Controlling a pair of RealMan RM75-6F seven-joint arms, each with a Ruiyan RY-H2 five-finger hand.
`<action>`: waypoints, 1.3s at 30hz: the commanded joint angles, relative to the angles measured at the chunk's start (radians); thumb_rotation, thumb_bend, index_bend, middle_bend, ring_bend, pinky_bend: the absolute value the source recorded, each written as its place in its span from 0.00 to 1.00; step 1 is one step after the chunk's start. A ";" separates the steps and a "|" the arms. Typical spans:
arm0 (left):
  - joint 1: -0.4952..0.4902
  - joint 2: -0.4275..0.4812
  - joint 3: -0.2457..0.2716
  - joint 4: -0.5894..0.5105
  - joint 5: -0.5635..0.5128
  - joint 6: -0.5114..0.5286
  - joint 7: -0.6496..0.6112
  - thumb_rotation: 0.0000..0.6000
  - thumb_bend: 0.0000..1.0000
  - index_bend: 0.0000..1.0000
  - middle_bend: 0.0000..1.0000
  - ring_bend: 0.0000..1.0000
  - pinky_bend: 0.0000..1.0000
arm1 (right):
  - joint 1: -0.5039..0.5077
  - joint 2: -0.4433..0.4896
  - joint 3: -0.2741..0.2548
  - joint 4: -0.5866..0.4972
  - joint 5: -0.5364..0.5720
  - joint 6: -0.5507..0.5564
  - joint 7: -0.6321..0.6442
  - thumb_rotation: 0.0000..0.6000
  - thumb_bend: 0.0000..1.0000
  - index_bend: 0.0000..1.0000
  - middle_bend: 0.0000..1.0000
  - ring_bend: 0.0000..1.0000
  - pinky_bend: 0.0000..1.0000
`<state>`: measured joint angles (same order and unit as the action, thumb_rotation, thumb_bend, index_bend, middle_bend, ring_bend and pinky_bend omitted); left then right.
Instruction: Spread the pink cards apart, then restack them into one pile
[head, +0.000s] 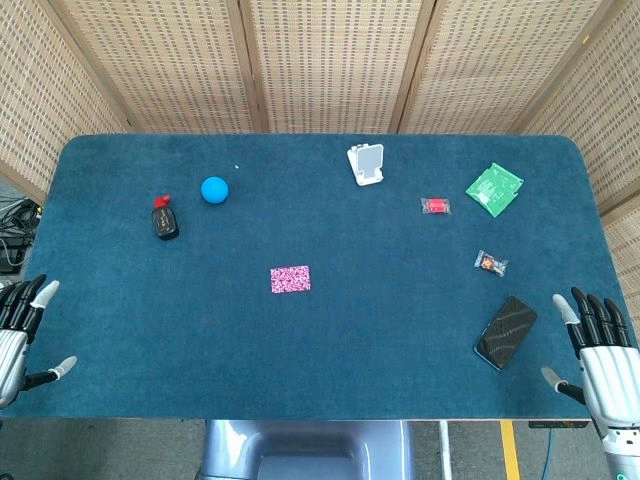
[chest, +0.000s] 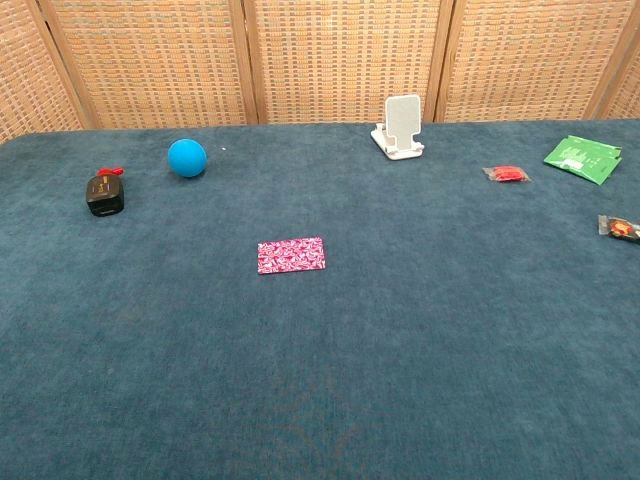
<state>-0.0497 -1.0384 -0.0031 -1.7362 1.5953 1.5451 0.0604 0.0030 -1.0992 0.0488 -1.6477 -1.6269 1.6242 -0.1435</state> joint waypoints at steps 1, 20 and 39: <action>0.000 0.000 0.000 0.000 -0.001 -0.001 -0.001 1.00 0.00 0.00 0.00 0.00 0.00 | 0.000 0.000 0.000 0.000 0.000 0.000 0.001 1.00 0.00 0.00 0.00 0.00 0.00; -0.239 -0.032 -0.054 -0.050 -0.012 -0.341 0.000 1.00 1.00 0.00 0.00 0.00 0.00 | 0.013 0.001 0.017 0.002 0.042 -0.030 0.005 1.00 0.00 0.00 0.00 0.00 0.00; -0.745 -0.365 -0.171 0.190 -0.359 -0.912 0.130 1.00 1.00 0.00 0.00 0.00 0.00 | 0.039 -0.023 0.048 0.046 0.138 -0.092 -0.024 1.00 0.00 0.00 0.00 0.00 0.00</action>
<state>-0.7592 -1.3602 -0.1665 -1.5813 1.2822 0.6484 0.1486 0.0421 -1.1217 0.0961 -1.6025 -1.4916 1.5336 -0.1668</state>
